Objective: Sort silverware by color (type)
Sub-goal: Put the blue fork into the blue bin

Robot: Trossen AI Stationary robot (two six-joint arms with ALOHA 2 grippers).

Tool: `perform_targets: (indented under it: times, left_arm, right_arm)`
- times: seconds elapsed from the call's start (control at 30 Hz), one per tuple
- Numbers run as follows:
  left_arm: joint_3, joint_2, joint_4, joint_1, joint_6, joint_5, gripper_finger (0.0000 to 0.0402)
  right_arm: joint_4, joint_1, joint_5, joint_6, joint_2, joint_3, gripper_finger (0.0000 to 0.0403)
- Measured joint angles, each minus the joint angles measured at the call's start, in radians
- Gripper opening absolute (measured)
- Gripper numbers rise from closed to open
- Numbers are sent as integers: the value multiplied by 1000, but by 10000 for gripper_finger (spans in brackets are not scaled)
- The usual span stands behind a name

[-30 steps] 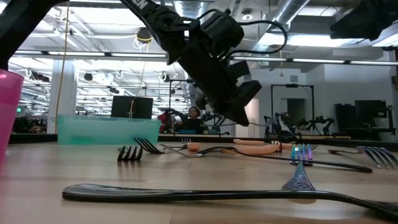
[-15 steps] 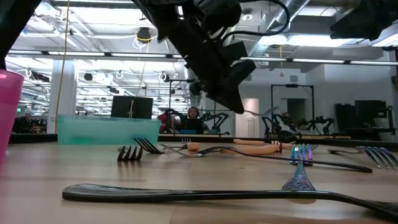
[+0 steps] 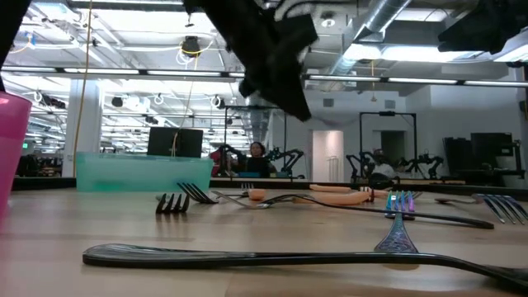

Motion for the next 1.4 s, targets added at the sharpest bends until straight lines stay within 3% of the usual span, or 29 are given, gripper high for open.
perform_targets:
  times: [0.4,0.7,1.03,1.23,1.4]
  left_arm:
    - [-19,-177,-327,-114,-178,-70,0]
    - [-248,-404,-392,-207,-509,-93,0]
    - [-527,-671,-500,-258,-900,-231,0]
    - [-606,-745,-504,-174,-902,-303,0]
    - [-611,-747,-493,-80,-777,-326,0]
  right_arm:
    - [0,0,0,0,0,0,242]
    - [0,0,0,0,0,0,242]
    - [0,0,0,0,0,0,242]
    - [0,0,1,0,0,0,242]
    - [0,0,2,0,0,0,242]
